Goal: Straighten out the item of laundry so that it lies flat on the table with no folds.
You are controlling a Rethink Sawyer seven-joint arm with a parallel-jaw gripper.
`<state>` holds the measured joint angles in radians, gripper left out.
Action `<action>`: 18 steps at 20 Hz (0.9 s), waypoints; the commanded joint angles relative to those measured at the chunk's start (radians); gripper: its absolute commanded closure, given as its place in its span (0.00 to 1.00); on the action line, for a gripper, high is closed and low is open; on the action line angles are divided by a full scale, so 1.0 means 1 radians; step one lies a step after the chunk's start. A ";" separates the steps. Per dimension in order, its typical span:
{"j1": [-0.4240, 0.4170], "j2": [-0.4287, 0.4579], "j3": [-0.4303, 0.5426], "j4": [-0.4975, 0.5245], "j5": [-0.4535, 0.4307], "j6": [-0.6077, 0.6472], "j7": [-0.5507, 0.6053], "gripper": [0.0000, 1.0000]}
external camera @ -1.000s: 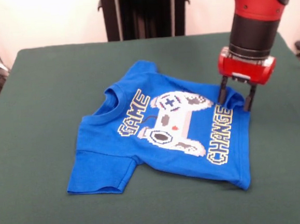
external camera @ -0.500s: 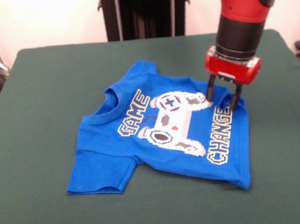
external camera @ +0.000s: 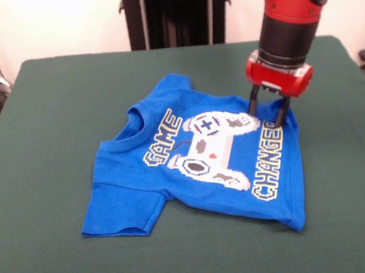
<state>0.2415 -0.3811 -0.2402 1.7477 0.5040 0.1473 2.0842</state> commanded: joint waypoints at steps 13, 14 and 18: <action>0.234 0.018 -0.019 -0.003 0.244 0.202 0.468 0.00; 0.231 0.020 -0.014 -0.004 0.244 0.198 0.469 0.00; 0.221 0.028 0.011 -0.009 0.242 0.174 0.485 0.00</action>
<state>0.4772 -0.4036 -0.3067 1.7600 0.6711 0.2551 2.3064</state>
